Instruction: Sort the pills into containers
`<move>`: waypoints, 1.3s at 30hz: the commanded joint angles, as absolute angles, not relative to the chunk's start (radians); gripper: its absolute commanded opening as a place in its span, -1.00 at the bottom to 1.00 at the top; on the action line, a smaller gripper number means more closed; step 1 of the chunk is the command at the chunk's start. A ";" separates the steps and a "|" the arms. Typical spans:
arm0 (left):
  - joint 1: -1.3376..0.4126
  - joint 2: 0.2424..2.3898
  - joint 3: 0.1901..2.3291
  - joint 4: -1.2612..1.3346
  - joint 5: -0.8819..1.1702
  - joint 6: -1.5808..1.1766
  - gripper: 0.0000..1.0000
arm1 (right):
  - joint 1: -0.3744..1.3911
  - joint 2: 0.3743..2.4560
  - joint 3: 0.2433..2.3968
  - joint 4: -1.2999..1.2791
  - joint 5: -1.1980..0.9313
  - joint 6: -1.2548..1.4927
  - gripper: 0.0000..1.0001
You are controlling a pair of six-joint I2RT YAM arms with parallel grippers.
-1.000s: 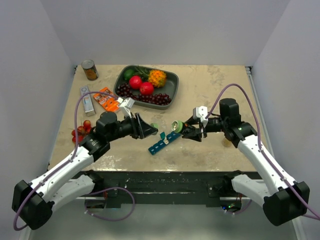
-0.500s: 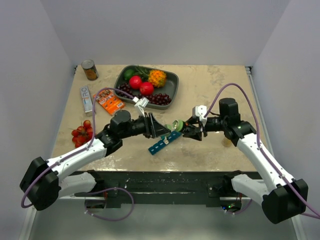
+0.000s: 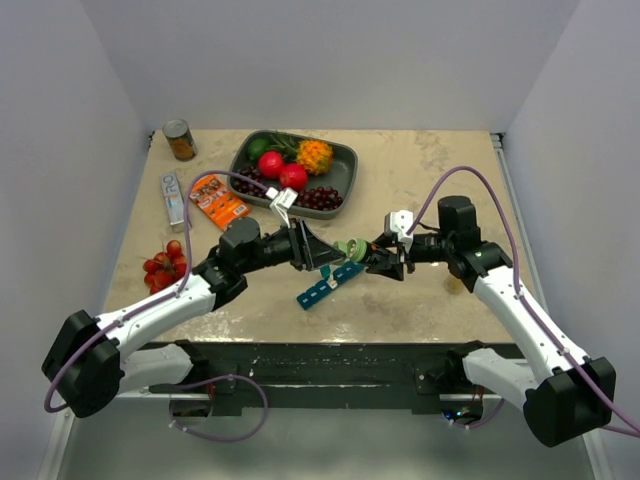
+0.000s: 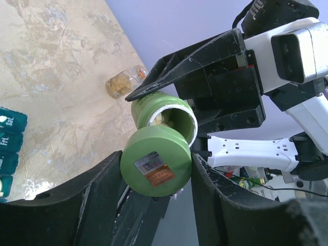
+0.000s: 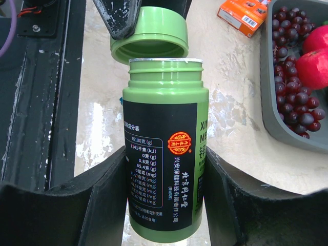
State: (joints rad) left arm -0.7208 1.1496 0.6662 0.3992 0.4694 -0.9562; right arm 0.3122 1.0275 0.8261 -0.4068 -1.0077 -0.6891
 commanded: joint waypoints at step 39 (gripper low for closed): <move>-0.762 1.347 1.046 -0.039 0.426 -0.816 -0.98 | 0.327 1.023 0.824 -0.385 -0.973 -0.692 -1.00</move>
State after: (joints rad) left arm -0.7502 1.3190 0.9562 0.0765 0.4576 -0.8845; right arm 0.3164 1.0275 0.8146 -0.4061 -0.9413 -0.6884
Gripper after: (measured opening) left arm 0.566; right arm 0.548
